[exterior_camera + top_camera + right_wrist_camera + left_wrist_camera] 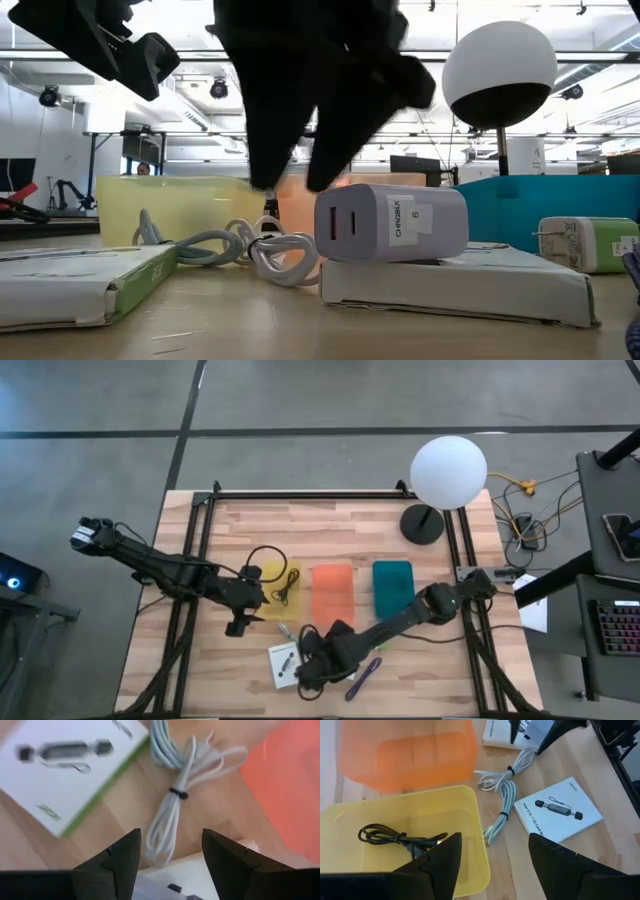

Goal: Pick and place items into bin
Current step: Put the white USB cable into the yellow bin

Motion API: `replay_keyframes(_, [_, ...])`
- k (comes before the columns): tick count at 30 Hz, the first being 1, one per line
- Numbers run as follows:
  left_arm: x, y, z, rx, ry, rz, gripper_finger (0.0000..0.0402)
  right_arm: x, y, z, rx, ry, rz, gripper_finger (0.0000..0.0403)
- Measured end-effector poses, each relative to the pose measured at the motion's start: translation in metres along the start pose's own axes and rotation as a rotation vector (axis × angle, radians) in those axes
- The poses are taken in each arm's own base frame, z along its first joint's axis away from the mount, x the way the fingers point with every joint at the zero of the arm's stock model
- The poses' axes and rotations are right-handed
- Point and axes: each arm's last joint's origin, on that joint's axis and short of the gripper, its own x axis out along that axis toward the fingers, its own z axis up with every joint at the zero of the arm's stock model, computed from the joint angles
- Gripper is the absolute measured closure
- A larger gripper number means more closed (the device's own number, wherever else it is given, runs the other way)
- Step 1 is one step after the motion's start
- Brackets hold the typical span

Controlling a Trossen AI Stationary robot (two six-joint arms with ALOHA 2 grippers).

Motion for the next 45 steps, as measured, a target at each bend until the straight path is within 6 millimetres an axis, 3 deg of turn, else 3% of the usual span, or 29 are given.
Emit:
replay_keyframes(14, [0.000, 0.000, 0.001, -0.002, -0.012, 0.003, 0.0187, 0.031, -0.006, -0.003, 0.055, 0.006, 0.004, 0.0225])
replay_keyframes(20, [0.000, 0.000, 0.001, -0.008, -0.013, 0.003, 0.0187, 0.026, -0.008, 0.015, 0.080, -0.012, 0.044, 0.0232])
replay_keyframes(32, [0.000, 0.000, 0.003, -0.012, -0.034, 0.006, 0.0187, 0.043, -0.035, 0.051, 0.275, 0.153, 0.113, 0.0226])
replay_keyframes(45, [0.000, 0.000, 0.003, -0.012, -0.037, 0.006, 0.0187, 0.045, -0.036, 0.052, 0.286, 0.171, 0.124, 0.0323])
